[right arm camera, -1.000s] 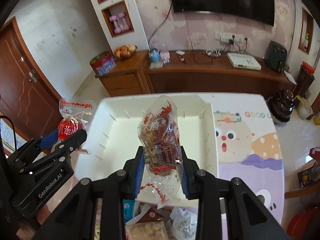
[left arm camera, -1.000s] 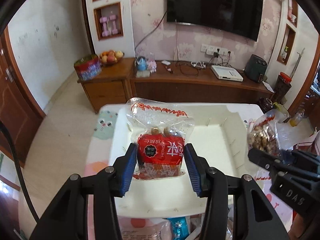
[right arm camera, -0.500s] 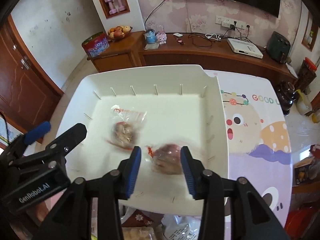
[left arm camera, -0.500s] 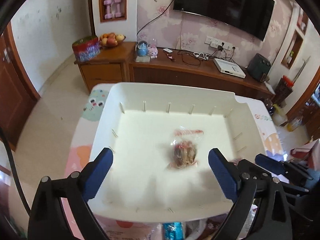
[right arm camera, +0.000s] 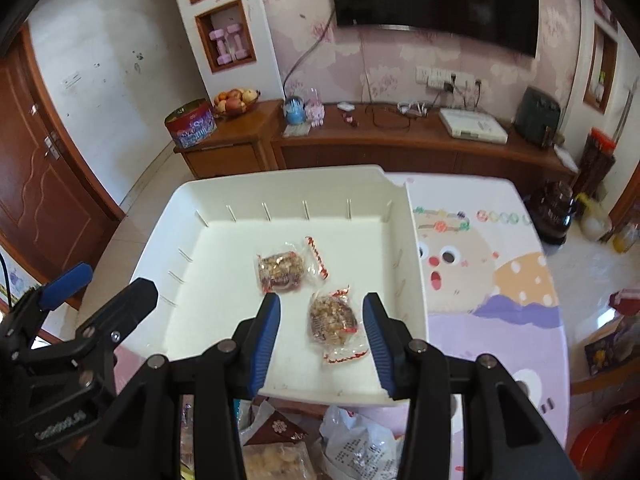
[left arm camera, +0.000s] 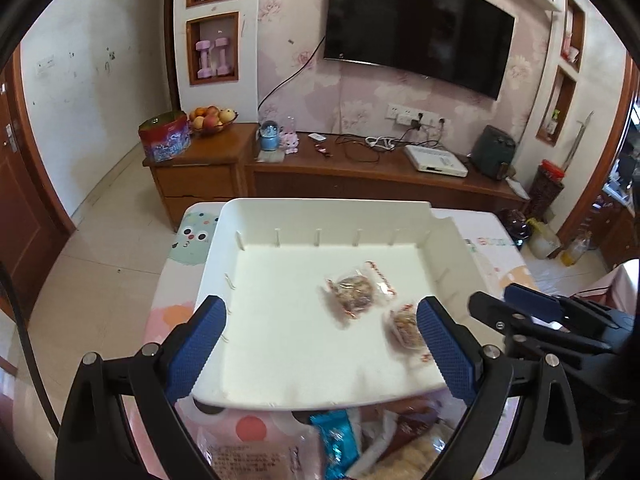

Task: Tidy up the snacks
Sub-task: 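Carry both snacks over the white tray and open both grippers to drop them, then move both tools back over the snack pile, then grasp the purple-printed bread bag with the left gripper while the right grasps a small snack, then lower both held snacks into the white tray and open both grippers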

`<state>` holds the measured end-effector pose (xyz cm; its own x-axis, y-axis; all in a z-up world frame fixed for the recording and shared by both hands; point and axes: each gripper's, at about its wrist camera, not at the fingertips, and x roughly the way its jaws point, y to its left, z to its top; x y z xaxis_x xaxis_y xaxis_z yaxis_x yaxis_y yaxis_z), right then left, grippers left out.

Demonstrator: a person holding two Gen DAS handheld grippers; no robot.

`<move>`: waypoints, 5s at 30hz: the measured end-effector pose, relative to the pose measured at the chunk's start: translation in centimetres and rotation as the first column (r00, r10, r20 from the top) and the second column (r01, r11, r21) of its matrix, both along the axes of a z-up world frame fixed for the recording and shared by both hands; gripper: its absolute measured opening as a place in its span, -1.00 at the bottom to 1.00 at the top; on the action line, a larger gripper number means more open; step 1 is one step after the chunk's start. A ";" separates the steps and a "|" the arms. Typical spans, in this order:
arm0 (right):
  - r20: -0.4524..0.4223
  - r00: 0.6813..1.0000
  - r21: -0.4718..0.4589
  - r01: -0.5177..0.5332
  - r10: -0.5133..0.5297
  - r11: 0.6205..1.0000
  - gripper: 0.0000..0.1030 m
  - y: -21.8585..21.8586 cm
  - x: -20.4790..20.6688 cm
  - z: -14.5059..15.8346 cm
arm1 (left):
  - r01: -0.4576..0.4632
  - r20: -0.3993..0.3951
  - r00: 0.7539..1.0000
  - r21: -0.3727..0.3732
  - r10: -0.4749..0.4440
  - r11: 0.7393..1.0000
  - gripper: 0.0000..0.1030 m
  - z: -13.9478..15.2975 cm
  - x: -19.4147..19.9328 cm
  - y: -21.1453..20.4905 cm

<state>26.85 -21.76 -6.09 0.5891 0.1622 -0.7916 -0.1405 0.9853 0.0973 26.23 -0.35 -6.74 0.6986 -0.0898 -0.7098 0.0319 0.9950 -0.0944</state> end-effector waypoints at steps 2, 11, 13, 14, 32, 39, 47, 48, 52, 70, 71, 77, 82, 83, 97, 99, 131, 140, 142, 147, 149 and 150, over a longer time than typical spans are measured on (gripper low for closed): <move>0.014 1.000 -0.014 -0.005 0.005 1.000 -0.16 0.2 -0.6 0.5 | -0.011 0.001 1.000 -0.011 0.011 1.000 0.86 0.7 -0.8 0.1; 0.074 0.997 -0.036 0.009 -0.006 0.999 -0.16 0.3 -4.2 3.5 | -0.014 0.027 1.000 -0.007 0.014 1.000 0.86 3.8 -5.1 0.9; 0.107 0.994 -0.048 0.007 -0.002 0.999 -0.16 0.5 -5.2 4.5 | -0.016 0.032 0.999 -0.007 0.016 1.000 0.86 4.5 -5.9 1.2; 0.120 0.993 -0.050 0.005 0.001 0.999 -0.16 0.5 -5.7 5.0 | -0.018 0.037 0.999 -0.007 0.018 1.000 0.86 4.9 -6.4 1.3; 0.258 0.963 -0.044 -0.067 0.076 0.997 0.01 1.3 -15.5 11.8 | 0.001 0.121 0.993 0.045 -0.006 0.999 0.86 10.0 -16.3 2.9; 0.294 0.948 -0.060 -0.113 0.126 0.992 0.25 1.3 -19.5 11.9 | -0.001 0.134 0.991 0.061 -0.007 0.998 0.87 8.6 -20.7 3.7; 0.233 0.941 -0.107 -0.227 0.246 0.968 0.25 2.6 -22.8 6.4 | -0.021 0.079 0.997 0.047 0.017 0.999 0.88 3.5 -23.9 4.9; 0.215 0.942 -0.107 -0.241 0.259 0.965 0.25 2.7 -22.8 5.4 | -0.024 0.064 0.998 0.042 0.022 0.999 0.88 2.5 -24.1 4.9; 0.113 0.943 -0.112 -0.302 0.314 0.947 0.25 3.4 -22.5 0.3 | -0.046 -0.018 0.999 0.045 0.047 0.998 0.88 -2.3 -24.4 5.3; -0.223 0.938 -0.002 -0.271 0.263 0.963 0.25 5.8 -19.8 -14.8 | -0.372 -0.378 0.876 -0.134 0.300 0.918 0.88 -16.0 -21.1 10.4; -0.212 0.943 -0.012 -0.265 0.256 0.964 0.25 6.0 -19.7 -15.0 | -0.376 -0.385 0.872 -0.134 0.302 0.917 0.88 -16.3 -20.9 10.3; -0.190 0.949 -0.069 -0.268 0.251 0.961 0.25 7.6 -19.4 -15.1 | -0.409 -0.421 0.847 -0.128 0.324 0.904 0.88 -17.8 -20.4 10.4; -0.178 0.950 -0.086 -0.274 0.256 0.958 0.31 7.9 -19.8 -15.2 | -0.388 -0.413 0.852 -0.084 0.323 0.918 0.88 -17.9 -20.6 9.8; -0.177 0.951 -0.078 -0.269 0.252 0.960 0.32 7.8 -19.8 -15.2 | -0.384 -0.412 0.853 -0.080 0.320 0.920 0.87 -17.7 -20.5 9.7; -0.167 0.958 -0.127 -0.256 0.234 0.958 0.48 9.6 -19.2 -15.6 | -0.375 -0.420 0.851 -0.066 0.315 0.925 0.84 -17.6 -22.2 10.3; -0.161 0.958 -0.125 -0.258 0.237 0.958 0.39 9.6 -19.2 -15.7 | -0.343 -0.397 0.870 -0.061 0.293 0.937 0.51 -17.3 -22.3 10.0; 0.206 0.947 -0.022 -0.248 0.247 0.969 -0.64 2.9 -16.2 1.9 | -0.024 -0.022 0.999 -0.018 0.023 1.000 -0.09 1.0 -15.5 4.4; 0.336 0.923 -0.074 -0.172 0.187 0.982 -0.64 2.7 -10.7 7.9 | 0.008 0.080 0.997 0.067 -0.013 0.998 -0.09 6.9 -8.0 2.7; 0.346 0.921 -0.084 -0.159 0.178 0.984 -0.63 2.9 -9.7 8.5 | 0.013 0.088 0.996 0.085 -0.021 0.996 -0.09 7.6 -6.3 2.2; 0.368 0.918 -0.113 -0.110 0.145 0.987 -0.63 3.2 -6.5 9.3 | 0.016 0.095 0.995 0.106 -0.027 0.994 -0.08 8.0 -2.8 1.5; 0.369 0.921 -0.119 -0.089 0.127 0.989 -0.63 3.2 -5.2 9.4 | 0.012 0.088 0.996 0.108 -0.022 0.994 -0.08 7.9 -1.6 1.4; 0.365 0.923 -0.119 -0.082 0.120 0.990 -0.63 3.2 -4.6 9.3 | 0.012 0.082 0.996 0.108 -0.021 0.994 -0.08 7.6 -1.0 1.2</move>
<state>22.22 -18.57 3.22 0.8281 0.1680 -0.5349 -0.2467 0.9659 -0.0786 25.27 0.89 0.89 0.7544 -0.0283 -0.6558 0.0515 0.9985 0.0161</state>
